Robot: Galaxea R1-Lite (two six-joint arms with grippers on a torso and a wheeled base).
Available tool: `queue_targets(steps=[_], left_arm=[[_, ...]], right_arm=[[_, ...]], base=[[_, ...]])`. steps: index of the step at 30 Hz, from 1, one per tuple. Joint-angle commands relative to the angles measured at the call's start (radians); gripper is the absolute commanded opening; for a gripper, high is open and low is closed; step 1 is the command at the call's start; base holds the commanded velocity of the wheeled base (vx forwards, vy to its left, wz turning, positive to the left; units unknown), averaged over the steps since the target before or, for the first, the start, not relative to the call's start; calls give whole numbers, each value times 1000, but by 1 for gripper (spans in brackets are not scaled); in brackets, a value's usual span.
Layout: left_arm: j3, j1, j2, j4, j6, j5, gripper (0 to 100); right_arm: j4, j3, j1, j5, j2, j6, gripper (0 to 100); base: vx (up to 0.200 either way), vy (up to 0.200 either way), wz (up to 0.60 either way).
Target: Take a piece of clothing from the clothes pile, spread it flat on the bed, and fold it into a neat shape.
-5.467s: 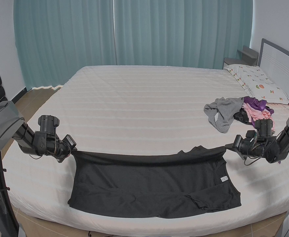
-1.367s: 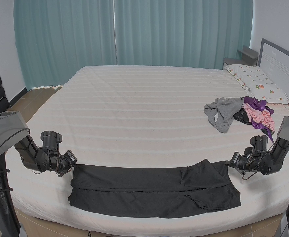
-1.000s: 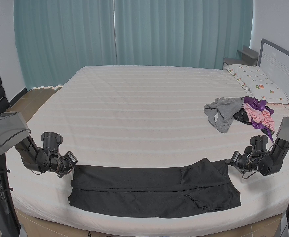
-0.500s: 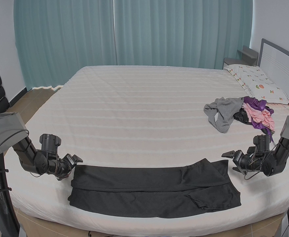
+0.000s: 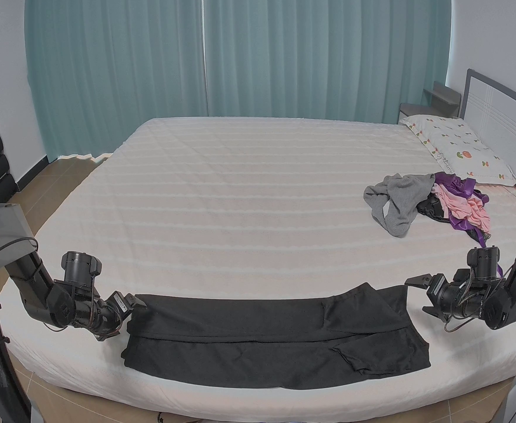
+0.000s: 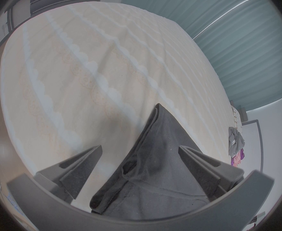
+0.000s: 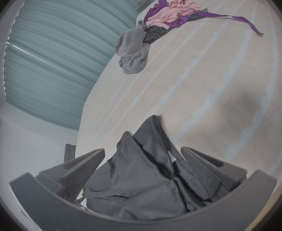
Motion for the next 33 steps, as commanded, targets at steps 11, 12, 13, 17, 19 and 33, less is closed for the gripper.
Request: queue_targets(steps=[11, 12, 13, 17, 19, 33], left_arm=[[-1, -10, -25, -2, -37, 1, 100], [-4, -19, -24, -2, -40, 6, 100], [-6, -20, -24, -2, -40, 7, 100], [-33, -62, -11, -2, -44, 12, 100], [-58, -77, 1, -2, -56, 15, 100], [-113, -92, 64, -2, -66, 66, 100]], right_arm=[[-9, 40, 26, 0, -40, -2, 100], [-9, 39, 26, 0, -40, -2, 100], [-9, 39, 26, 0, -40, -2, 100], [-9, 40, 40, 0, -40, -2, 100], [-9, 40, 45, 0, -41, 1, 100], [-4, 46, 69, -3, -60, 1, 100]], base=[[-109, 0, 0], [0, 0, 0], [0, 0, 0], [0, 0, 0], [0, 0, 0], [0, 0, 0]])
